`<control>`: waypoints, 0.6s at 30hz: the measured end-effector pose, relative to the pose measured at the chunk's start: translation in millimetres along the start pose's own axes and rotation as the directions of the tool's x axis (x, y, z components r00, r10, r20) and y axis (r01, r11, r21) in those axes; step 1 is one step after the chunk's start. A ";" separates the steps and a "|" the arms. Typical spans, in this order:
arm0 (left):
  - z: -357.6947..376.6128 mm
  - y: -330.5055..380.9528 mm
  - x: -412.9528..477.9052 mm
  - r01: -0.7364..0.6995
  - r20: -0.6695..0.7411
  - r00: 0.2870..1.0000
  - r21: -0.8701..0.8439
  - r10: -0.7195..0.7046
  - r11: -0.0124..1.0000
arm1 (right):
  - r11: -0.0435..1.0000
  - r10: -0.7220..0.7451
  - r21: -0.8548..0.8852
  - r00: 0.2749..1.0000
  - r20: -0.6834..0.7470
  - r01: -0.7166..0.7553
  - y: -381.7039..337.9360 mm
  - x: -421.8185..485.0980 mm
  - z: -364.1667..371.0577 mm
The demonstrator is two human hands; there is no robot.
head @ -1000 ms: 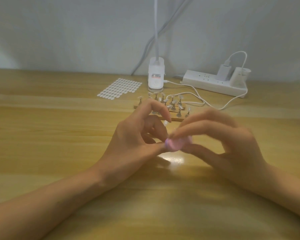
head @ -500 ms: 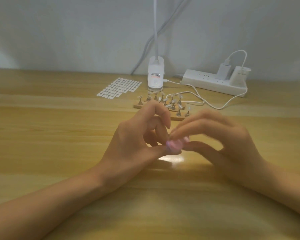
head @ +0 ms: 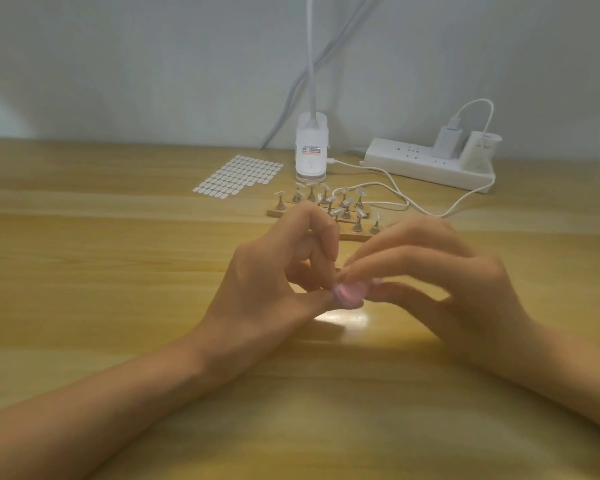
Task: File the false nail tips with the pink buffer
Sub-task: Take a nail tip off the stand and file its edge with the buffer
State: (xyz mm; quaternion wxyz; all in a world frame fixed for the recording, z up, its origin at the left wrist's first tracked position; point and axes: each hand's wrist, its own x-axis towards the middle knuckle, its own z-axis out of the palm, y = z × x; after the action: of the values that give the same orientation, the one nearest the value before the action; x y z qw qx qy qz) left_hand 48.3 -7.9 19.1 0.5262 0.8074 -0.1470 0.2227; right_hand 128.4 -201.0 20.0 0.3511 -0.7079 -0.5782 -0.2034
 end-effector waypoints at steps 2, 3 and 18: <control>-0.3 -1.1 -0.4 -0.007 0.010 1.000 0.013 0.007 1.000 | 0.999 0.024 -0.047 1.000 0.016 -0.023 4.5 -0.2 -0.7; -0.1 -1.0 -1.2 -0.004 0.010 1.000 0.009 0.004 1.000 | 0.997 0.049 -0.052 0.999 -0.010 -0.050 6.1 0.4 -2.9; -0.9 -0.4 -1.3 0.048 -0.012 0.999 0.021 -0.047 0.999 | 0.995 -0.012 -0.097 1.000 -0.017 0.010 8.8 -1.6 -3.3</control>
State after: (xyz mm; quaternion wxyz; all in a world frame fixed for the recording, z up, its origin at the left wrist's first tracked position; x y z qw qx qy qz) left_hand 47.2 -6.9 18.4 0.5238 0.8148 -0.1223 0.2164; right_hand 136.8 -205.2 18.8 0.3204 -0.7190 -0.5685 -0.2391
